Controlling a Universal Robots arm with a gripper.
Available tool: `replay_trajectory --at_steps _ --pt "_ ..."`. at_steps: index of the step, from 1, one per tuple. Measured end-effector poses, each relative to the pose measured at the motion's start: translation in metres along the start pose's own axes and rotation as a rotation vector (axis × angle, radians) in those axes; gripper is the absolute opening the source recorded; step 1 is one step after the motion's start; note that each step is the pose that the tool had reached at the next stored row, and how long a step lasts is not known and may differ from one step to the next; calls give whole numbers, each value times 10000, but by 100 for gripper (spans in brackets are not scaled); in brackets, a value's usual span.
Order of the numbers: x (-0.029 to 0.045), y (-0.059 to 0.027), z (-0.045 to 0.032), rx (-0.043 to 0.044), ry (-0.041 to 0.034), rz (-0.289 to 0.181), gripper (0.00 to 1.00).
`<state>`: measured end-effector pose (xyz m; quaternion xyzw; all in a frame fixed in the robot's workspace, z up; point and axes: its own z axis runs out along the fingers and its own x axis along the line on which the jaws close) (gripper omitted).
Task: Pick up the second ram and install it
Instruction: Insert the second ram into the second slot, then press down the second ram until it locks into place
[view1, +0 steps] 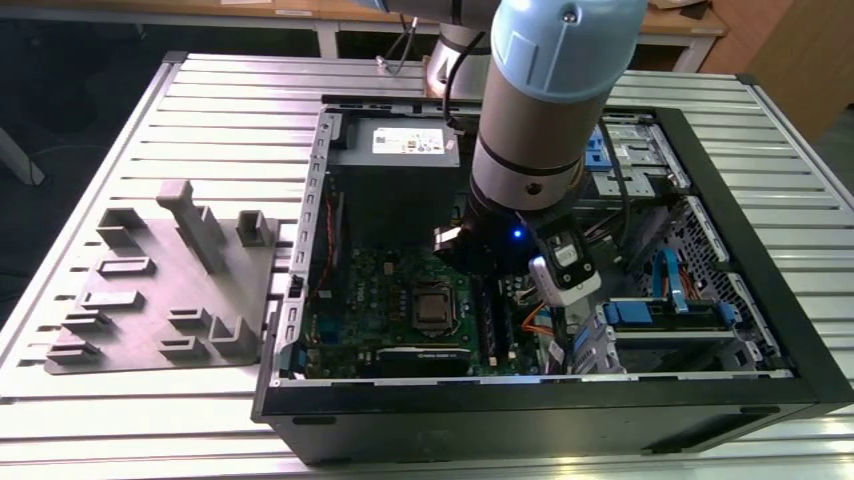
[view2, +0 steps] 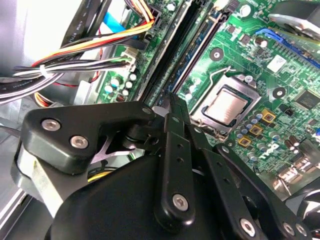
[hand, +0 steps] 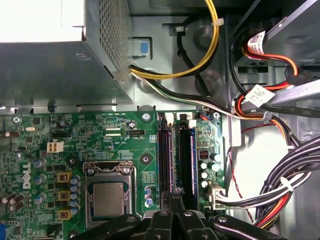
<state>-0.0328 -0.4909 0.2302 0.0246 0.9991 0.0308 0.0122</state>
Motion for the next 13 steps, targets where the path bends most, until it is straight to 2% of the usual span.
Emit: replay_trajectory --at_steps 10,13 --pt "0 1 -14 0 0 0 7" --pt "0 3 -14 -25 2 1 7"
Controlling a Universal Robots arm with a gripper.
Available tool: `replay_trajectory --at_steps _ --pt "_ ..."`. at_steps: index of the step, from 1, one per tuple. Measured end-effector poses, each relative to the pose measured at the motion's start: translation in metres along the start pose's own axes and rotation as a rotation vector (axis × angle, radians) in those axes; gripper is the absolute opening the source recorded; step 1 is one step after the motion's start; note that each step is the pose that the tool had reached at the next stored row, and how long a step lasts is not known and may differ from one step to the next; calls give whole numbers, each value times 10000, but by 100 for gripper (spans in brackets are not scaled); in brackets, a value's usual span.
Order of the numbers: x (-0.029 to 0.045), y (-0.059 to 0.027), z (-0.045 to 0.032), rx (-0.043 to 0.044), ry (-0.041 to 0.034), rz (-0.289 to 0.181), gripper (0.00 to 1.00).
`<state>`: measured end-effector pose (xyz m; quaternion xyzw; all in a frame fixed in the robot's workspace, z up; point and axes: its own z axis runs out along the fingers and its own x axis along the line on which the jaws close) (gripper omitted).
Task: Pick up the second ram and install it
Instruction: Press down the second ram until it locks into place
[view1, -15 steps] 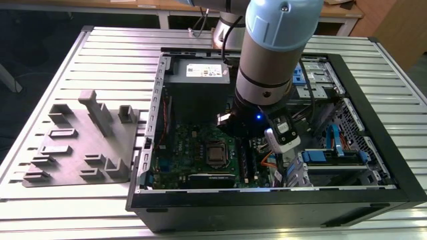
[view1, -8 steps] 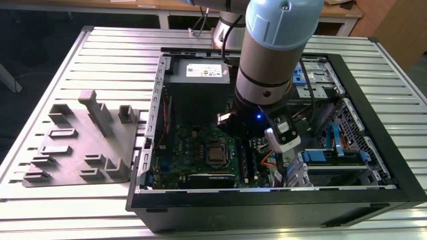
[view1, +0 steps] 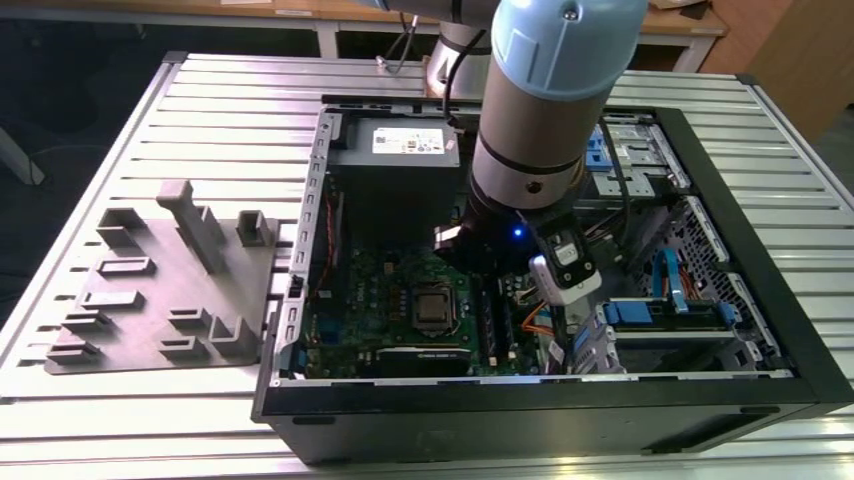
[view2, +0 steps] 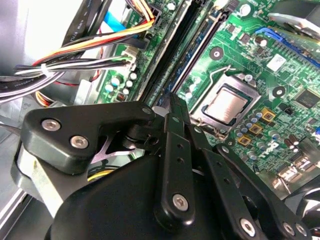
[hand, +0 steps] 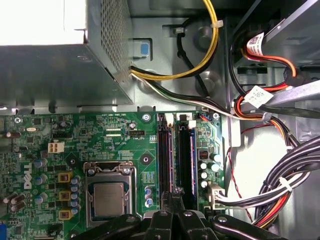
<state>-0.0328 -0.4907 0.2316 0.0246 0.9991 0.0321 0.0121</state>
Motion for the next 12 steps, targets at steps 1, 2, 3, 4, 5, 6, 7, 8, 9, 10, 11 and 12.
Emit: replay_trajectory --at_steps 1,2,3,4,5,6,7,8,9,10,11,12 --pt "-1 4 1 -5 0 0 7" --pt "0 11 1 -10 1 -1 7" --pt "1 20 3 -13 0 1 7" --pt "2 34 4 -12 0 1 7" --pt "3 48 6 -13 1 1 7" --pt "3 60 8 -20 1 1 7" --pt "4 72 10 -30 2 1 7" --pt "5 87 12 -41 2 2 7" --pt "5 103 15 -51 2 1 7" --pt "6 117 17 -60 2 1 7" --pt "7 130 19 -71 3 1 7" --pt "8 146 22 -83 4 2 7"
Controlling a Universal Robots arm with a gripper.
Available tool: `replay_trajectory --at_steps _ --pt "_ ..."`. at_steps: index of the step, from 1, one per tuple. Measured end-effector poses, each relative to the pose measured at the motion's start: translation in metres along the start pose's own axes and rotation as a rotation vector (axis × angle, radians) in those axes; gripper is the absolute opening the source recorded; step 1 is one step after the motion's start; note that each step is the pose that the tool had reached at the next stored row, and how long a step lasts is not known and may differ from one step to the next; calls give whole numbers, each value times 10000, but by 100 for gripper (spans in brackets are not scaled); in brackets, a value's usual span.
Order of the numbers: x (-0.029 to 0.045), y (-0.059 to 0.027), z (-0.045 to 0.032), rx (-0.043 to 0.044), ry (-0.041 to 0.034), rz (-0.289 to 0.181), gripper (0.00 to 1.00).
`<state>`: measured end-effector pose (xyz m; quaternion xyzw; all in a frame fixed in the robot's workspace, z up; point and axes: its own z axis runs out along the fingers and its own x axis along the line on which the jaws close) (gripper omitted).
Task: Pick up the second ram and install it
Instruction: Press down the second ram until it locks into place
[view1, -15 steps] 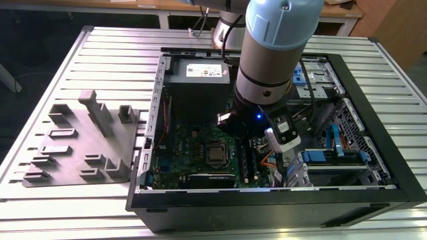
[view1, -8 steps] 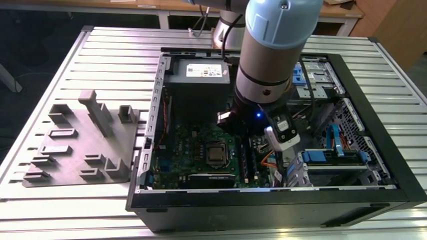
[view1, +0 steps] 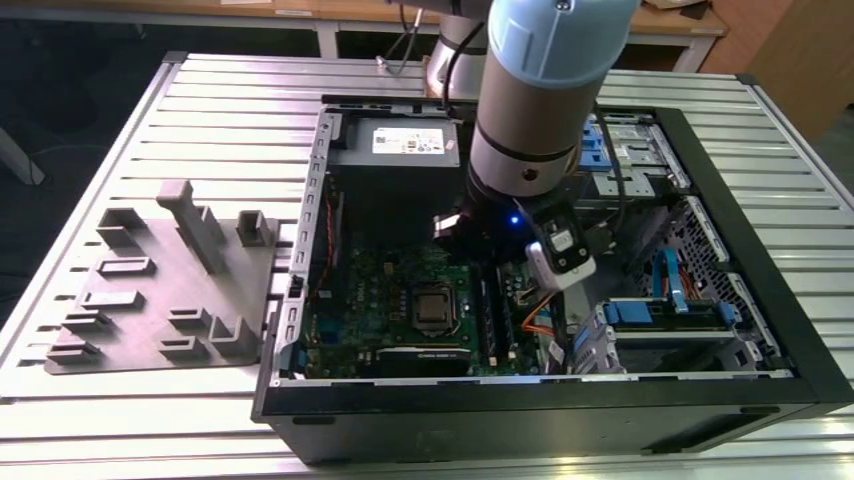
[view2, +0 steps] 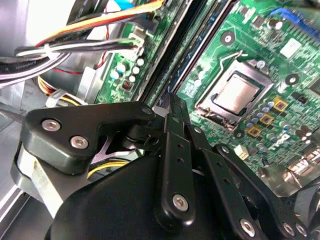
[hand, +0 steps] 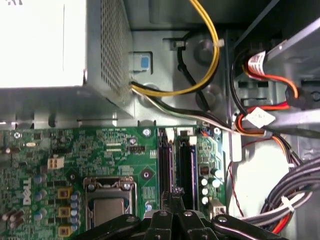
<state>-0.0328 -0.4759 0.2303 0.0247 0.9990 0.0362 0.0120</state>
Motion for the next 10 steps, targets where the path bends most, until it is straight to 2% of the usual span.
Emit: replay_trajectory --at_steps 5,10 --pt "4 77 15 -51 2 2 7" --pt "9 166 27 -60 3 2 7"
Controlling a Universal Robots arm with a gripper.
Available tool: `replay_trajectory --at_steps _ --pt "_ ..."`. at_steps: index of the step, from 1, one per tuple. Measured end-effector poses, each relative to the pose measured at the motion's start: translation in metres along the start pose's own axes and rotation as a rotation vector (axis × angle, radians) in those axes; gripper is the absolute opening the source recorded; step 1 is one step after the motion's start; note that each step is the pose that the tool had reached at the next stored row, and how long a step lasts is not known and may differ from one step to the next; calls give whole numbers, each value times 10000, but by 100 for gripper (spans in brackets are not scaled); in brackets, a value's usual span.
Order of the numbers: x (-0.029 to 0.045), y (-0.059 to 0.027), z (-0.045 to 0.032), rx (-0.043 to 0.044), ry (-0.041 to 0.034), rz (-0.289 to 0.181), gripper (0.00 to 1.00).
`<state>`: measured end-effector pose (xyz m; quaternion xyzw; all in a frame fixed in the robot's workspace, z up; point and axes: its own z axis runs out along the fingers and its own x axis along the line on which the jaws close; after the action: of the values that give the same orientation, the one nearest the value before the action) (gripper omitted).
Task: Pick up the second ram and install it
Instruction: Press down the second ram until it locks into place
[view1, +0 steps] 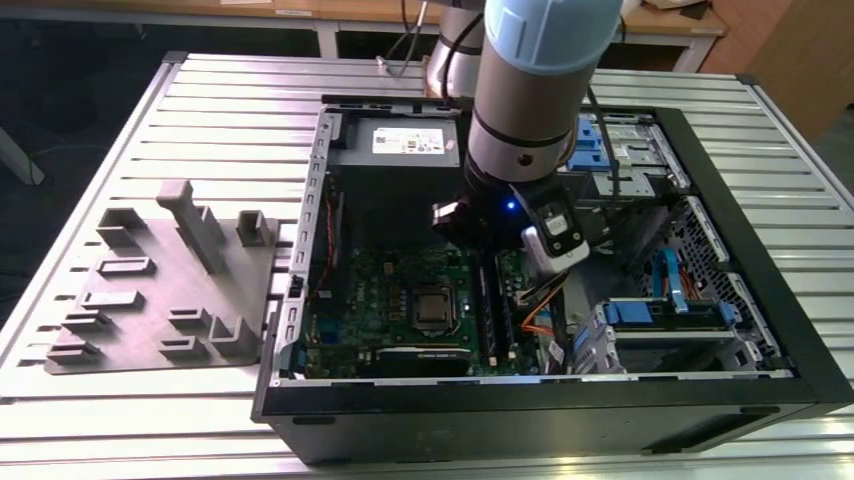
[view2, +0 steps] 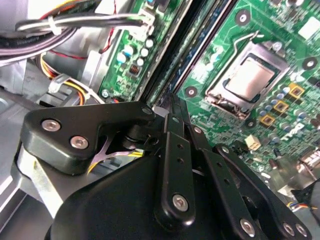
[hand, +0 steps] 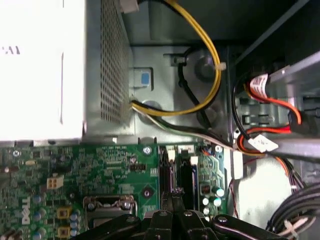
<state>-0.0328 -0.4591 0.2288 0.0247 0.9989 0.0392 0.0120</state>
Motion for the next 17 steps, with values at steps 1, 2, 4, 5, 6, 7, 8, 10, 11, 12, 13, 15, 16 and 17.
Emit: replay_trajectory --at_steps 1,2,4,5,6,7,8,10,11,12,13,15,16,17 --pt "1 14 2 -1 0 0 7" --pt "0 18 2 -1 0 0 7" --pt "-2 18 2 -1 0 -1 7" --pt "-2 18 2 -1 0 0 7" --pt "-4 18 2 -1 0 -1 7" --pt "-14 19 3 -2 0 -2 7" --pt "-31 21 4 -1 3 -1 7" --pt "-54 24 5 -1 7 -1 7" --pt "-53 27 6 1 7 0 7" --pt "-53 36 9 1 7 1 7" --pt "-52 46 13 -1 7 0 7" --pt "-52 61 18 0 7 -1 7" --pt "-52 64 24 -2 7 -2 7" --pt "-49 65 33 -4 6 -1 7"
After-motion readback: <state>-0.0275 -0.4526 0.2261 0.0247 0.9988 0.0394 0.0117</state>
